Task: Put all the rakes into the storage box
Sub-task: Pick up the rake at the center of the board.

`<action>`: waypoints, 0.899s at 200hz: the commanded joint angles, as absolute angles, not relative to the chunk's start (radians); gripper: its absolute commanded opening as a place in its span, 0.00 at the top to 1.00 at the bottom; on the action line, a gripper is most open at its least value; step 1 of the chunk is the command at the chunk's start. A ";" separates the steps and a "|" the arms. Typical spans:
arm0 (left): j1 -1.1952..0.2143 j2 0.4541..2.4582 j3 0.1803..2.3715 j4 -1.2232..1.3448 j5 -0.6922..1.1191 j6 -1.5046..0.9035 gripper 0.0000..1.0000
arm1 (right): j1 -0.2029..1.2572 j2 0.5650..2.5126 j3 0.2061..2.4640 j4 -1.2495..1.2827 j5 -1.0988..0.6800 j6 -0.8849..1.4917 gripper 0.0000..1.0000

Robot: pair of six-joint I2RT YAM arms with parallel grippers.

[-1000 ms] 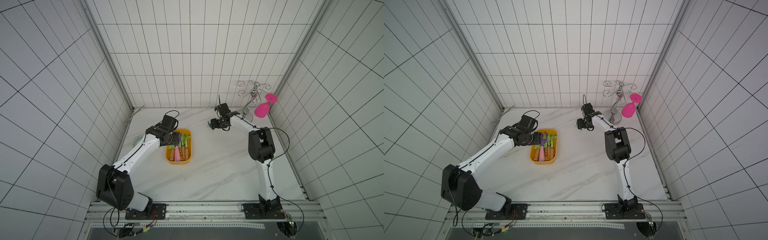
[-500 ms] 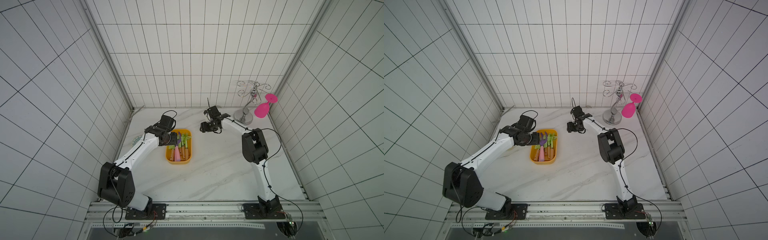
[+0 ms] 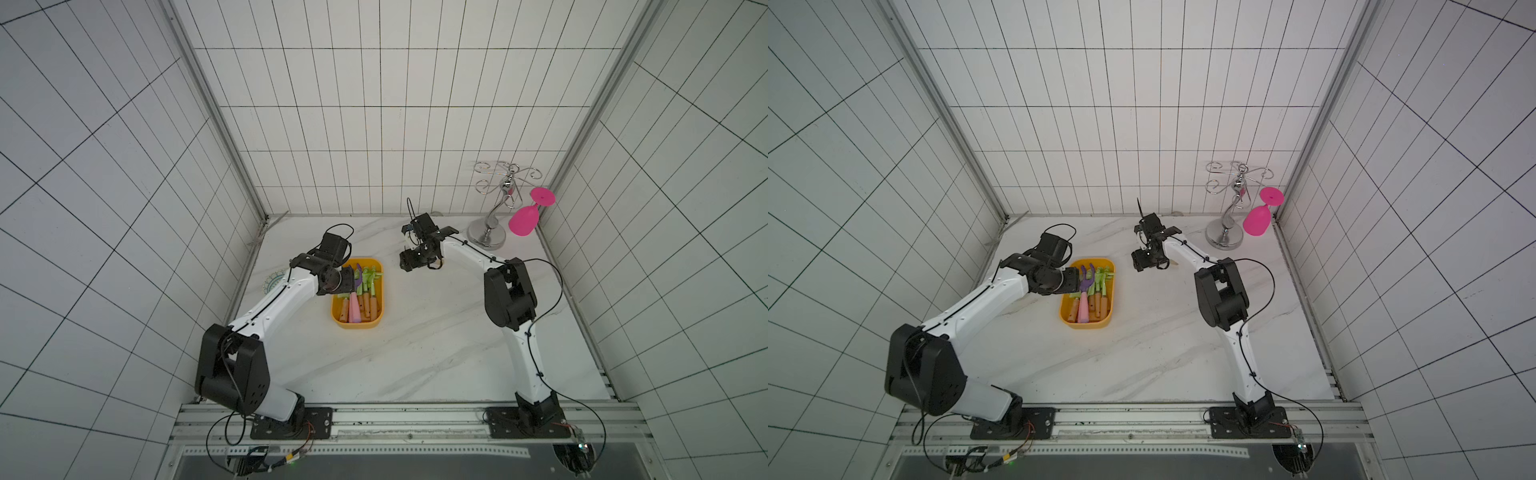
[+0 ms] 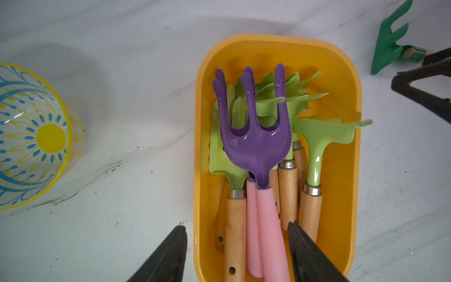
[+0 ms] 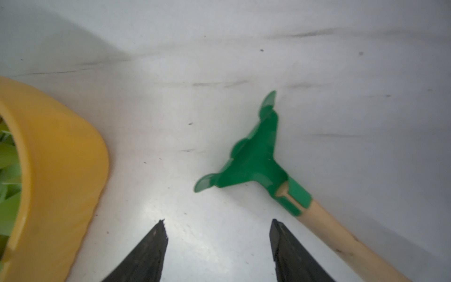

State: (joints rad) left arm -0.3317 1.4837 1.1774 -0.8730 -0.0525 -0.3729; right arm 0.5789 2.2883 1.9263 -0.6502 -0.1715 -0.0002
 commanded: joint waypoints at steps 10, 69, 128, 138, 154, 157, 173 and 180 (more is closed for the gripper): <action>-0.326 1.441 1.170 -0.859 -0.042 -0.362 0.33 | 0.492 2.251 1.937 -0.717 -0.104 -0.203 0.28; -0.326 1.429 1.171 -0.876 -0.042 -0.359 0.33 | 0.476 2.388 2.026 -0.778 -0.057 -0.366 0.27; -0.322 1.426 1.177 -0.877 -0.044 -0.358 0.33 | 0.480 2.396 2.000 -0.803 -0.141 -0.358 0.39; -0.319 1.425 1.180 -0.879 -0.043 -0.359 0.33 | 0.483 2.395 1.991 -0.811 -0.142 -0.348 0.44; -0.314 1.420 1.178 -0.876 -0.039 -0.364 0.33 | 0.489 2.381 1.951 -0.814 -0.151 -0.331 0.51; -0.312 1.418 1.178 -0.876 -0.038 -0.365 0.33 | 0.491 2.377 1.941 -0.814 -0.150 -0.331 0.52; -0.310 1.412 1.173 -0.868 -0.029 -0.373 0.33 | 0.509 2.349 1.889 -0.806 -0.133 -0.322 0.62; -0.310 1.411 1.172 -0.865 -0.025 -0.378 0.33 | 0.518 2.336 1.866 -0.800 -0.126 -0.315 0.65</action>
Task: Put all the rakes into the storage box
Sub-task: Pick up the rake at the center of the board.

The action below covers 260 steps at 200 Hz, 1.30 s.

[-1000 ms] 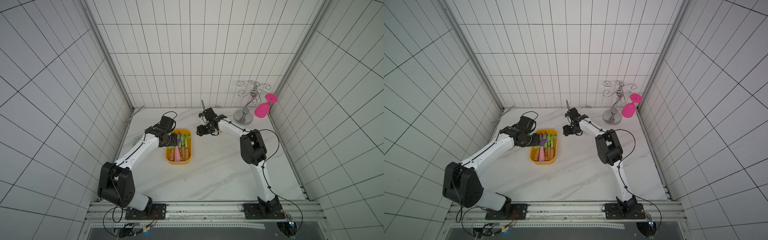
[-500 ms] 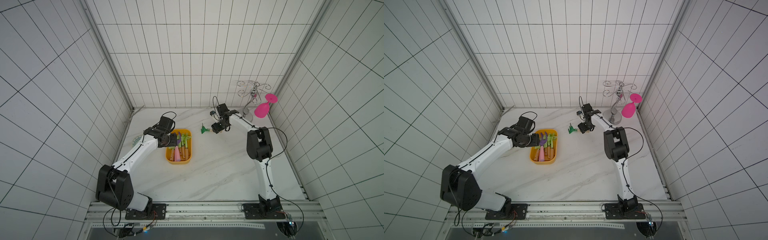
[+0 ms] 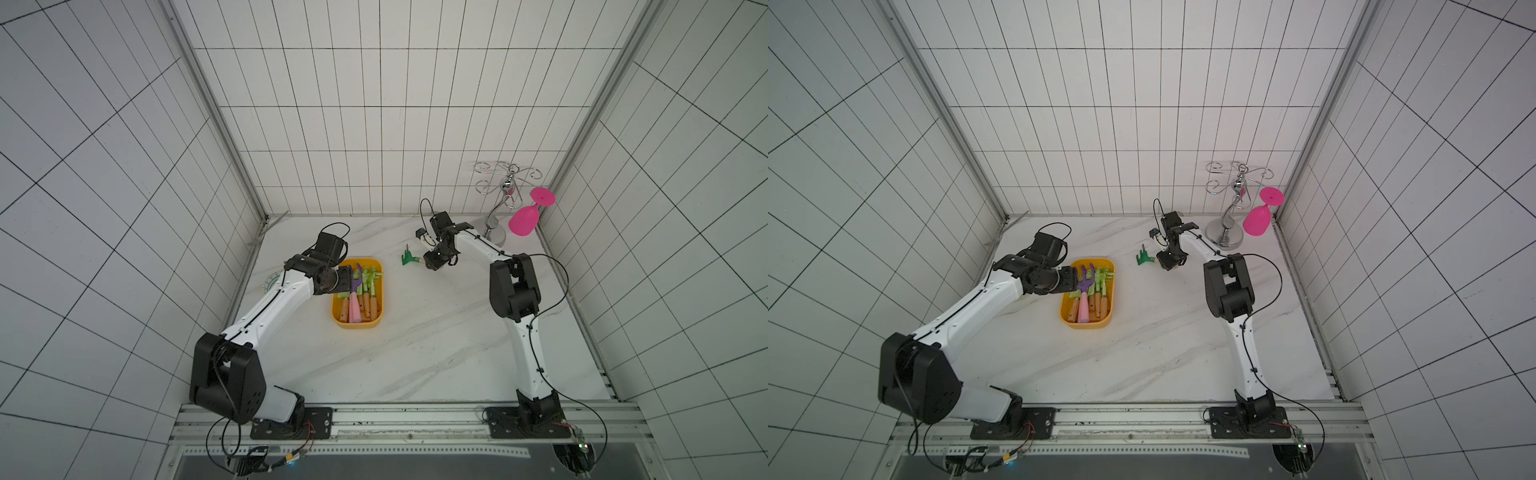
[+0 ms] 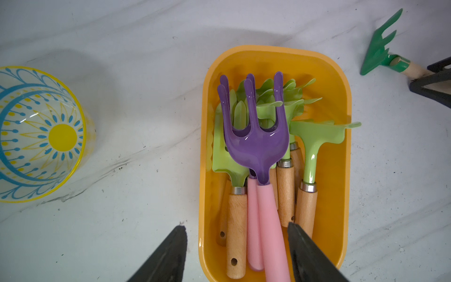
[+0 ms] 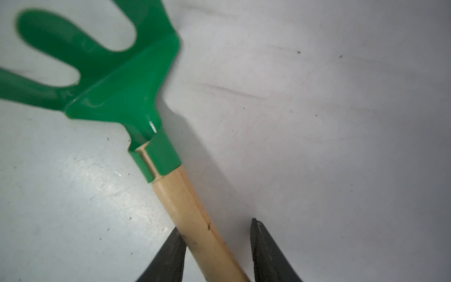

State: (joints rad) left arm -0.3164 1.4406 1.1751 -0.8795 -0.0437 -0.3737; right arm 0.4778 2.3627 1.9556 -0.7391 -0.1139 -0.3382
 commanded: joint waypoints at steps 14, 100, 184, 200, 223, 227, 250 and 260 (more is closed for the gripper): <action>-0.309 1.411 1.169 -0.856 -0.014 -0.386 0.33 | 0.535 2.305 1.816 -0.781 -0.114 -0.307 0.71; -0.374 1.326 1.086 -0.626 0.231 -0.560 0.28 | 0.634 1.923 1.454 -0.578 -0.001 -0.019 0.90; -0.632 1.365 1.041 -0.289 0.186 -0.735 0.26 | 0.797 1.527 1.300 -0.553 -0.037 0.136 0.87; -0.651 1.349 1.019 -0.221 0.161 -0.756 0.25 | 0.809 1.466 1.263 -0.546 -0.060 0.146 0.86; -0.687 1.357 1.023 -0.193 0.122 -0.761 0.25 | 0.823 1.422 1.232 -0.546 -0.097 0.169 0.86; -0.691 1.360 1.024 -0.191 0.118 -0.762 0.25 | 0.825 1.419 1.230 -0.547 -0.101 0.174 0.85; -0.724 1.377 1.029 -0.164 0.099 -0.764 0.25 | 0.849 1.405 1.224 -0.551 -0.116 0.192 0.85; -0.737 1.383 1.032 -0.155 0.088 -0.762 0.25 | 0.858 1.401 1.225 -0.552 -0.117 0.197 0.85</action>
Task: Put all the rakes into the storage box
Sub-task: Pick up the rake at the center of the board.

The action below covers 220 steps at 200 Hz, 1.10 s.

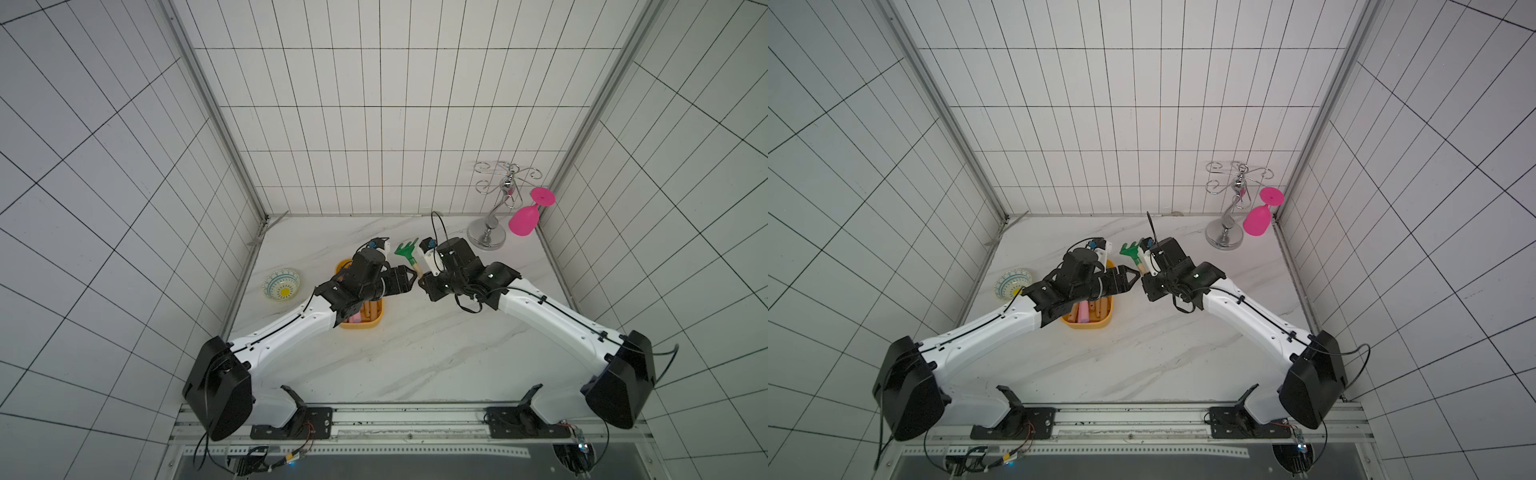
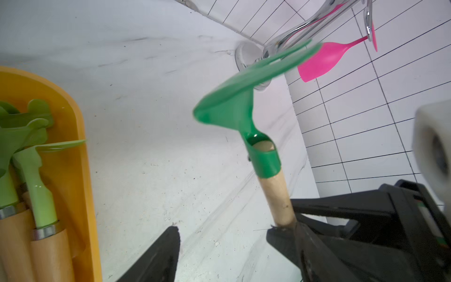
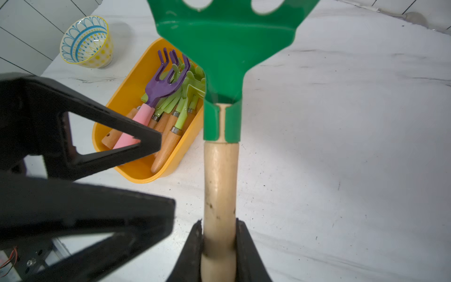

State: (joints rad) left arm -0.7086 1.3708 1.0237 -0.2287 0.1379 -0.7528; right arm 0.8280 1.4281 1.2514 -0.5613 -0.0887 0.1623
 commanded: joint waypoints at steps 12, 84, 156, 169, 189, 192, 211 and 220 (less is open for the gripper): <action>-0.745 1.394 1.037 -0.156 0.078 -0.767 0.25 | 0.868 1.397 1.224 -0.552 -0.114 0.203 0.85; -0.750 1.405 1.017 -0.131 0.073 -0.776 0.55 | 0.905 1.377 1.220 -0.546 -0.100 0.219 0.86; -0.712 1.370 1.017 -0.167 0.140 -0.750 0.95 | 0.937 1.370 1.218 -0.546 -0.086 0.230 0.43; -0.668 1.341 1.003 -0.194 0.194 -0.729 0.97 | 0.936 1.342 1.216 -0.553 -0.054 0.221 0.37; -0.573 1.285 0.977 -0.265 0.295 -0.673 0.98 | 0.936 1.272 1.194 -0.554 0.017 0.212 0.28; -0.557 1.278 0.972 -0.273 0.314 -0.664 0.98 | 0.936 1.261 1.190 -0.554 0.026 0.210 0.27; -0.449 1.242 0.943 -0.325 0.413 -0.583 0.98 | 0.932 1.203 1.162 -0.549 0.055 0.193 0.22; -0.403 1.236 0.935 -0.347 0.452 -0.541 0.98 | 0.932 1.192 1.148 -0.549 0.068 0.188 0.21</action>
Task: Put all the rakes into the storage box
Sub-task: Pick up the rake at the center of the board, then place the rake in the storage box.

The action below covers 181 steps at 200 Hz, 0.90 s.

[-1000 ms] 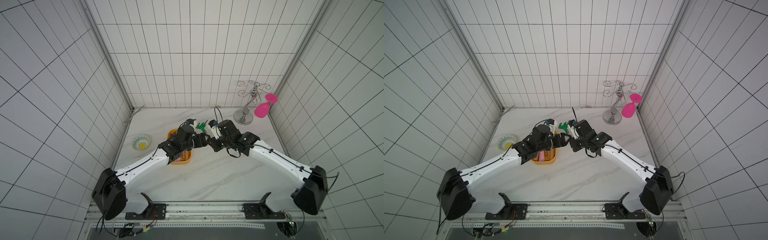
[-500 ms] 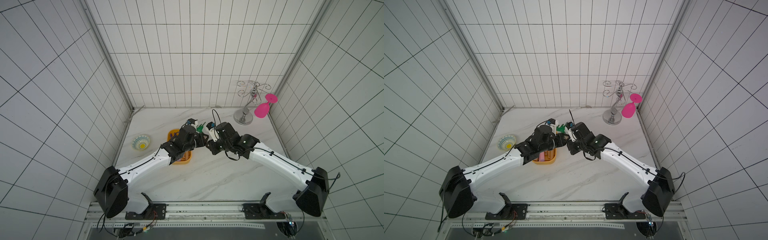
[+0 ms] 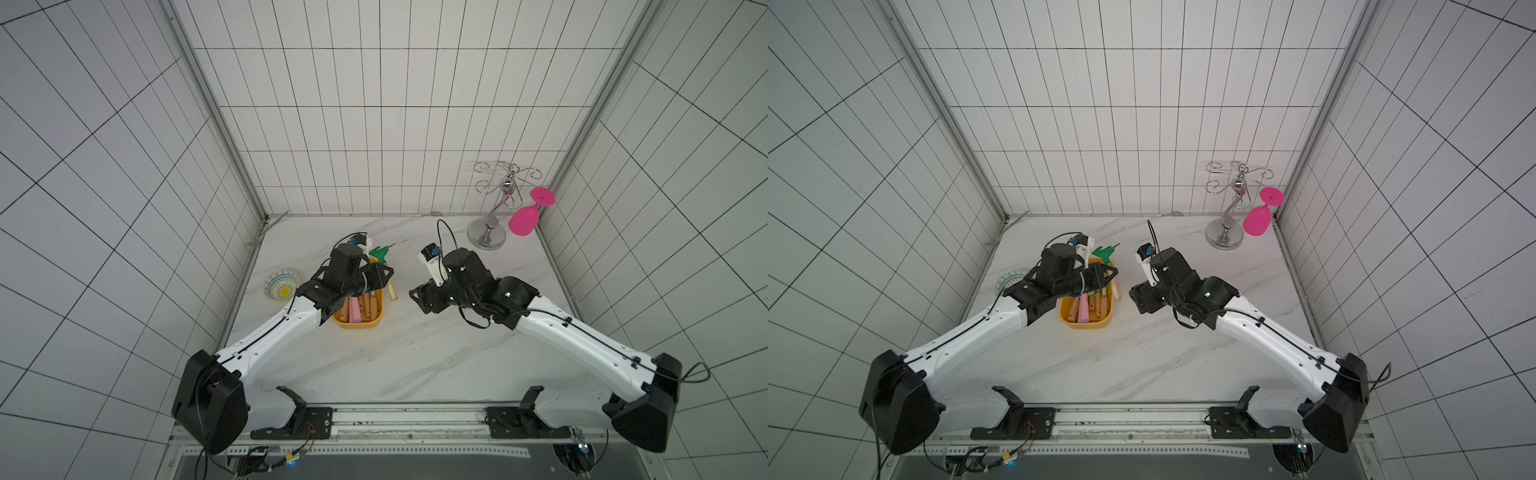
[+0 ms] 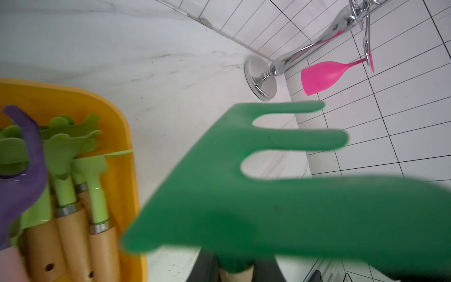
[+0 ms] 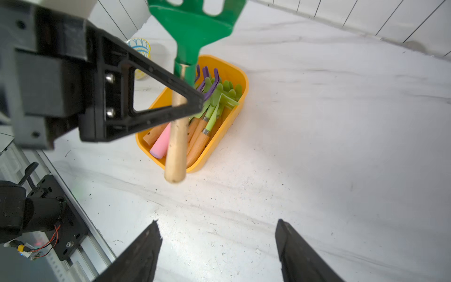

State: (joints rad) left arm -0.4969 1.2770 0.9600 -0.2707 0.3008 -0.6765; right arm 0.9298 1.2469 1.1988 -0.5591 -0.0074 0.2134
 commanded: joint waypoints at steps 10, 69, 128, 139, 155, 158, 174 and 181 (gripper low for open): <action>-0.355 1.241 0.934 -0.376 0.478 -0.501 0.98 | 0.930 1.188 1.133 -0.551 0.074 0.184 0.21; -0.286 1.480 0.992 -0.426 0.563 -0.398 0.99 | 0.928 1.215 1.087 -0.557 0.098 0.192 0.21; -0.257 1.622 0.978 -0.324 0.570 -0.390 0.98 | 0.914 1.216 1.047 -0.558 0.121 0.177 0.20; -0.255 1.645 0.984 -0.328 0.571 -0.388 0.98 | 0.909 1.222 1.045 -0.557 0.118 0.174 0.20; -0.255 1.667 0.981 -0.315 0.579 -0.394 0.94 | 0.902 1.236 1.046 -0.557 0.113 0.169 0.20; -0.255 1.670 0.979 -0.311 0.579 -0.396 0.93 | 0.900 1.238 1.046 -0.557 0.111 0.167 0.20; -0.255 1.687 0.974 -0.301 0.574 -0.396 0.89 | 0.893 1.254 1.047 -0.554 0.104 0.162 0.20; -0.255 1.693 0.971 -0.298 0.566 -0.395 0.87 | 0.890 1.259 1.049 -0.554 0.100 0.160 0.20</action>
